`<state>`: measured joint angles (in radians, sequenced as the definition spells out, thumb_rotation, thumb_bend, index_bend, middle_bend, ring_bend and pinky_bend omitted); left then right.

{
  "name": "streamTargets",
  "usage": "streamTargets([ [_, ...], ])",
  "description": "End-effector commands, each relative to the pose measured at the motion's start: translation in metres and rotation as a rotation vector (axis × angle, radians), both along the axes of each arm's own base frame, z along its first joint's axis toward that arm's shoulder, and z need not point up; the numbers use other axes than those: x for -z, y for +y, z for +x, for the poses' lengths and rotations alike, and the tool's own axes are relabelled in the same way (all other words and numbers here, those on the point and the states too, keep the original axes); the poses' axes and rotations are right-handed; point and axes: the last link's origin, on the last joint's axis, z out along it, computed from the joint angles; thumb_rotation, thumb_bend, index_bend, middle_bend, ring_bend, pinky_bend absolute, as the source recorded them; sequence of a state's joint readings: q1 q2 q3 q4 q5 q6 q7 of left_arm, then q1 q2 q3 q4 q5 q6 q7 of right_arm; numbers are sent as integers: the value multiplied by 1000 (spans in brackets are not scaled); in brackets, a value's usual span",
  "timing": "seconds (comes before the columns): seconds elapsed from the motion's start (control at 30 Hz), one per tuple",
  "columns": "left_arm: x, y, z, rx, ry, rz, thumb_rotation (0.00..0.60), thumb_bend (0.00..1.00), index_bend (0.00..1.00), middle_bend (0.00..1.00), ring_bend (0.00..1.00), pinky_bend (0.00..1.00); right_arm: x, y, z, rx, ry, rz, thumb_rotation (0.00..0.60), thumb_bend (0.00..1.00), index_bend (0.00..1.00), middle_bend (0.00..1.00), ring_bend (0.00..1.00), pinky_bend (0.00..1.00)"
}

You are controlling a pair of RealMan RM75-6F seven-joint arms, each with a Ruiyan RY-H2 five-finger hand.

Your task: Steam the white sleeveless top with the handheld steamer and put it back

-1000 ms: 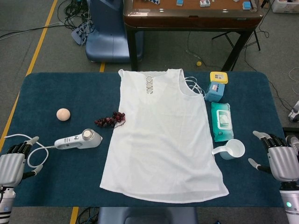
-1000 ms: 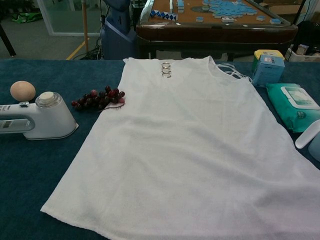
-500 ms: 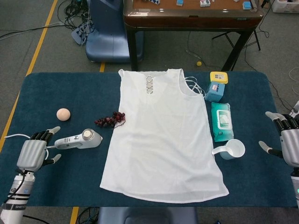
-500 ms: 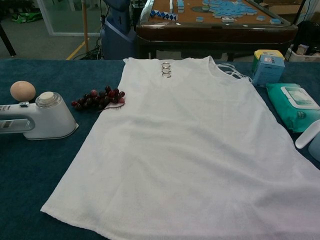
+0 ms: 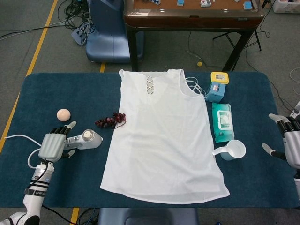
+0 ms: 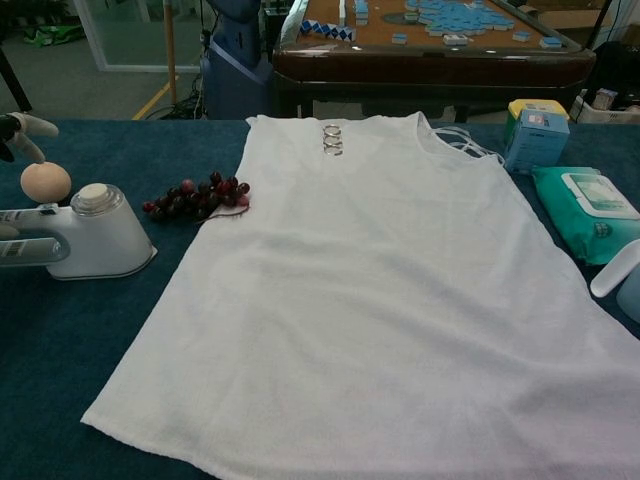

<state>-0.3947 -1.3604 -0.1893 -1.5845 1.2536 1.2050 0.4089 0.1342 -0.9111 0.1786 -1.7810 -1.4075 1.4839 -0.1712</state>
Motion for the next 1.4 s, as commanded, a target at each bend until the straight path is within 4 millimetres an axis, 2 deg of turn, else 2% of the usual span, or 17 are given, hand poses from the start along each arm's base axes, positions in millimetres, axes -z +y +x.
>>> streamTargets([
  [0.03,9,8,1,-13,9,-8,600,130,84,209,225,241,0,1,0,0,-1,-1,600,96,218,275,226,286],
  [0.5,33,35,-14,-82,34,26,600,130,118,206,239,241,-2,7,-5,17,-4,-6,600,96,218,276,225,286],
  [0.7,37,46,-22,-92,51,52,600,131,181,234,255,241,-2,8,-5,18,-4,-6,600,95,218,276,225,286],
  [1.13,47,71,-31,-70,-4,110,600,131,386,421,395,295,-2,8,-6,29,-4,-5,600,96,218,276,225,286],
  [1.4,59,76,-33,-34,43,84,600,131,478,447,409,309,-1,9,-10,45,-9,-3,600,96,218,275,225,286],
])
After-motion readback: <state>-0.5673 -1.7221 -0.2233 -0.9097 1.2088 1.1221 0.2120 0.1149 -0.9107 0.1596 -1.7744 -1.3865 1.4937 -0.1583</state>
